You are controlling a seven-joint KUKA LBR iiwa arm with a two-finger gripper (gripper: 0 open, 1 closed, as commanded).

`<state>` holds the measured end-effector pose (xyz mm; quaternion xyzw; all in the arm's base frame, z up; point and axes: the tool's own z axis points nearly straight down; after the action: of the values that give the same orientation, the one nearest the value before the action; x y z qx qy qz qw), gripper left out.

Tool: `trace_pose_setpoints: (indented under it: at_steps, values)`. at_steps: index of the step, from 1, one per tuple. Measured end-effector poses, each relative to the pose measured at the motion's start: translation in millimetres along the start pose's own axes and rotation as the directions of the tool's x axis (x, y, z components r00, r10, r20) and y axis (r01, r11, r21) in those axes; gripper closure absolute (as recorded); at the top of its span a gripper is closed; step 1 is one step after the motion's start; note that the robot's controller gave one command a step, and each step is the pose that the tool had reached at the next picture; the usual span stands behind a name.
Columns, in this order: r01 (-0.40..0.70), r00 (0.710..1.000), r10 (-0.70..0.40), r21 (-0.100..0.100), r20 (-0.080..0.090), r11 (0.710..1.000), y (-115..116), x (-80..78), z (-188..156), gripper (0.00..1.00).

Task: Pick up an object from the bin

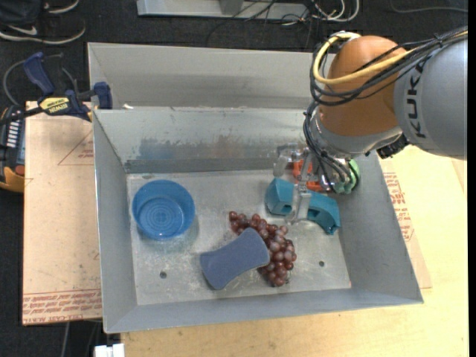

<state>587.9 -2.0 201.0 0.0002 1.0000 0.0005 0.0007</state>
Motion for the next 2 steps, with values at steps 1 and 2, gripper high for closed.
trace_pose_setpoints:
  at_steps: [1, 2]
  values:
    - [0.000, 1.000, 0.000, 0.000, 0.000, 1.000, 0.0, 0.0, 0.0, 0.00]
    - [0.101, 0.995, -0.101, -0.001, 0.004, 0.995, 12.8, 26.7, 76.8, 0.00]
